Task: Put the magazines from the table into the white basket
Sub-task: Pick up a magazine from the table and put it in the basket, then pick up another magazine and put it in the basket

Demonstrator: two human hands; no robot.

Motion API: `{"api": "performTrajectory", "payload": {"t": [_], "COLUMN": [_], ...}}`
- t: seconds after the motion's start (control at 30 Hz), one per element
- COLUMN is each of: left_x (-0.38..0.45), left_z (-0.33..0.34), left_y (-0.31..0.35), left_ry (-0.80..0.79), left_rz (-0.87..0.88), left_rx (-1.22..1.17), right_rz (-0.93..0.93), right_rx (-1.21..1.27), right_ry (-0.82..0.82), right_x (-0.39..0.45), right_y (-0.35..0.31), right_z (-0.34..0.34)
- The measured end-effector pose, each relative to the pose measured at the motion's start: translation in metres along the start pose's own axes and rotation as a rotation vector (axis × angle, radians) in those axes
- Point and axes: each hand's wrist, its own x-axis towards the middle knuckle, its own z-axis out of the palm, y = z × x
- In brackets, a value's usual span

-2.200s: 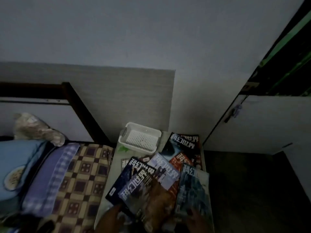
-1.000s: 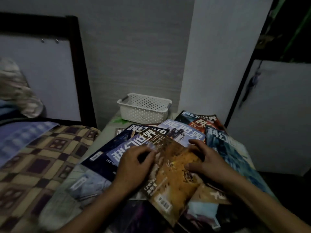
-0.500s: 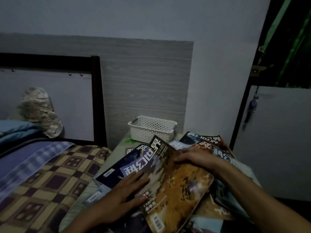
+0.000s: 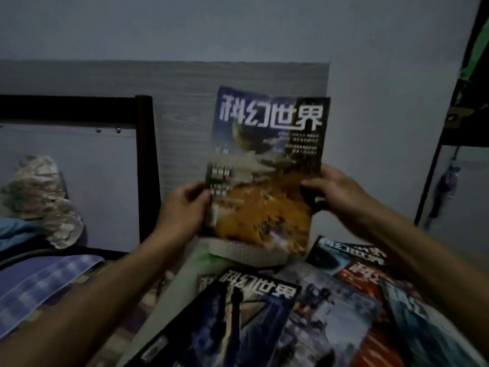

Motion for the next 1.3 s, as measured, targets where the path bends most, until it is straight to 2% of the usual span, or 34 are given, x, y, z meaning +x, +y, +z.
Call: {"api": "performTrajectory", "payload": {"t": [0.1,0.27,0.43,0.57,0.67,0.73,0.87,0.9,1.0,1.13,1.2,1.27,1.3], "left_x": [0.089,0.158,0.161,0.167,0.164,0.158,0.13,0.116,0.056,-0.041,-0.08,-0.115,-0.132], "left_z": [0.025,0.077,0.112,0.119,0.122,0.122,0.106,0.101,0.09,0.1,0.114,0.136,0.148], "left_y": [-0.02,-0.094,-0.16,-0.175,-0.174,-0.166,-0.136,-0.127,-0.098,-0.036,-0.007,0.012,0.019], "left_ry": [0.007,0.023,-0.037,-0.05,0.006,0.001,0.023,-0.004,-0.222,-0.508,-0.621,-0.777,-0.845], "left_rz": [-0.006,-0.09,-0.171,-0.173,-0.161,-0.142,0.015,0.064,0.193,0.262,0.263,0.265,0.278], "left_rx": [0.113,0.265,0.346,0.463,0.576,0.57,0.536,0.534,0.555,0.454,0.416,0.519,0.611], "right_rz": [0.001,0.052,0.182,0.242,0.286,0.317,0.265,0.268,0.262,0.223,0.241,0.446,0.595], "right_rx": [-0.138,-0.014,0.01,-0.011,-0.123,-0.155,-0.136,-0.123,-0.193,-0.384,-0.67,-1.163,-1.292], "right_ry": [0.038,0.215,0.224,0.249,0.243,0.228,0.244,0.241,0.167,0.196,0.191,0.109,0.036], "right_x": [0.063,0.123,0.142,0.152,0.156,0.152,0.116,0.098,0.033,-0.074,-0.118,-0.158,-0.176], "right_y": [0.002,0.069,0.152,0.186,0.191,0.183,0.151,0.143,0.129,0.116,0.114,0.114,0.118], "right_z": [-0.005,0.015,0.024,0.024,0.022,0.022,0.004,-0.006,-0.042,-0.095,-0.126,-0.16,-0.17]}}
